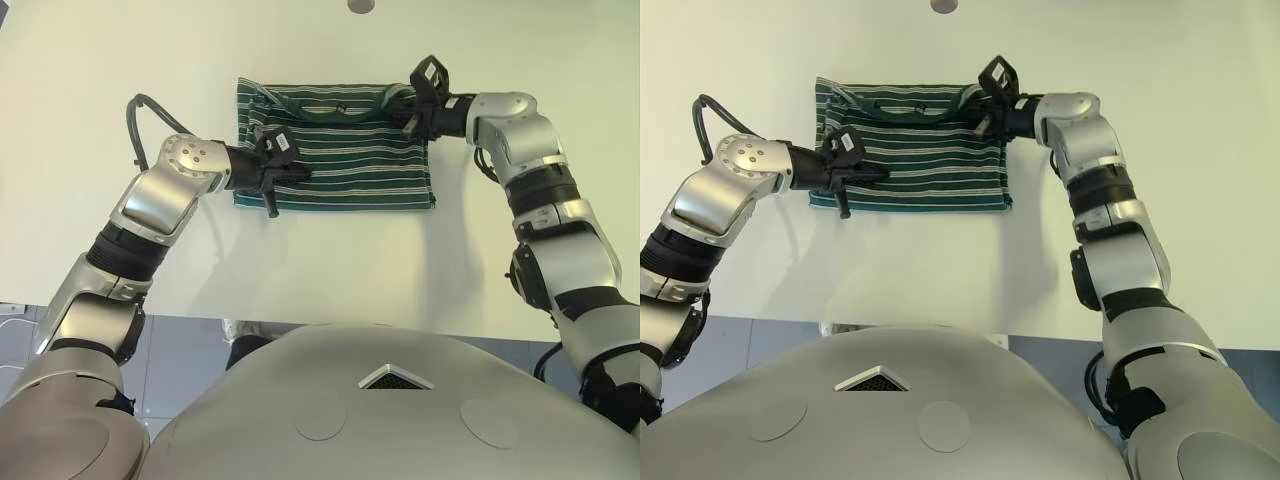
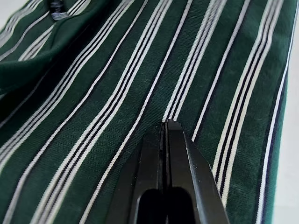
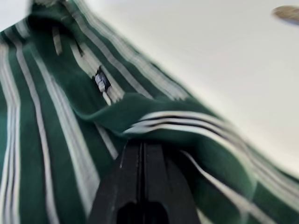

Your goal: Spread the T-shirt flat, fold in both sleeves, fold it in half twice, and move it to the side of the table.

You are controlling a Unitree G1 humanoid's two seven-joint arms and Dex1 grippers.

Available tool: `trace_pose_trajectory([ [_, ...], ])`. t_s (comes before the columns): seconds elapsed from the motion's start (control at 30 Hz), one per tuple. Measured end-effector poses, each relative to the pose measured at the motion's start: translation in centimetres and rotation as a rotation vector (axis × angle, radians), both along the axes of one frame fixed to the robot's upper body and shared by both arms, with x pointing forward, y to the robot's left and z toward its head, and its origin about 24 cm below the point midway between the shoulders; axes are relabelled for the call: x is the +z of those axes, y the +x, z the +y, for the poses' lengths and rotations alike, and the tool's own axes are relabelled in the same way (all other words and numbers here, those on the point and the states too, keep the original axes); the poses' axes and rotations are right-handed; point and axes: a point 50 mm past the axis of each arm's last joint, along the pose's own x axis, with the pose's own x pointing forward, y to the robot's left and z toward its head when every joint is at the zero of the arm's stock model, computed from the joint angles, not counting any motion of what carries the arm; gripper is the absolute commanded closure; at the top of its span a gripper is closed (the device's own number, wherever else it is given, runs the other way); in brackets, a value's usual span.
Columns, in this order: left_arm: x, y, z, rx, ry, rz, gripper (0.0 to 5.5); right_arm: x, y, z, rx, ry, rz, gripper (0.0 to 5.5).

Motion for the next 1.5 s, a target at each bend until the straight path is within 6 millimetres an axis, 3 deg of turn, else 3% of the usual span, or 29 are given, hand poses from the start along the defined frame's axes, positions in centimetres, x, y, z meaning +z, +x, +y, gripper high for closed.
trace_pose_trajectory([
  [0.13, -0.2, 0.1, 0.1, -0.032, 0.028, -0.046, 5.46, -0.8, 0.8, -0.9, -0.027, -0.09, 0.023, 5.5],
  [0.3, -0.1, 1.0, 0.7, -0.069, 0.113, -0.096, 5.46, -0.3, 0.5, -1.6, 0.301, -0.409, -0.125, 5.5],
  [0.37, 0.5, 2.7, 1.8, -0.127, 0.222, -0.168, 5.46, 0.2, -0.2, -2.6, 0.442, -0.465, -0.133, 5.5],
  [0.47, 1.7, 6.2, 3.0, -0.191, 0.423, -0.325, 5.46, 1.3, -2.3, -2.9, 0.655, -0.427, -0.125, 5.5],
  [0.53, 2.3, 8.3, 3.3, -0.209, 0.536, -0.422, 5.46, 1.5, -4.7, -1.8, 0.771, -0.328, -0.09, 5.5],
  [0.63, 1.6, 10.0, 1.7, -0.243, 0.554, -0.546, 5.46, 0.7, -8.7, 1.3, 0.834, -0.175, -0.038, 5.5],
  [0.67, 1.4, 9.9, 1.0, -0.264, 0.515, -0.577, 5.28, 0.5, -8.9, 1.6, 0.777, -0.157, -0.053, 5.29],
  [0.77, 2.0, 9.1, 0.4, -0.237, 0.285, -0.651, 4.79, 2.8, -7.8, 1.3, 0.554, -0.097, -0.205, 4.74],
  [0.83, 3.4, 7.6, 2.3, -0.23, 0.17, -0.73, 4.48, 4.7, -8.5, 0.5, 0.556, -0.12, -0.347, 4.4],
  [0.9, 4.5, 5.2, 5.8, -0.244, 0.16, -0.788, 4.09, 3.9, -10.6, -1.4, 0.628, -0.242, -0.39, 3.96],
  [0.97, 4.5, 2.0, 8.8, -0.303, 0.2, -0.78, 4.09, 2.8, -12.9, -2.8, 0.692, -0.305, -0.384, 3.96],
  [1.07, 3.3, -2.4, 11.1, -0.427, 0.262, -0.73, 4.09, 1.9, -14.8, -3.7, 0.764, -0.401, -0.474, 3.96],
  [1.3, 0.5, -6.0, 10.0, -0.451, 0.214, -0.7, 4.09, 0.0, -14.0, -2.2, 0.703, -0.431, -0.667, 3.96],
  [1.5, -0.1, -5.9, 8.3, -0.476, 0.172, -0.747, 4.22, -0.7, -13.5, 0.1, 0.769, -0.396, -0.751, 4.2],
])
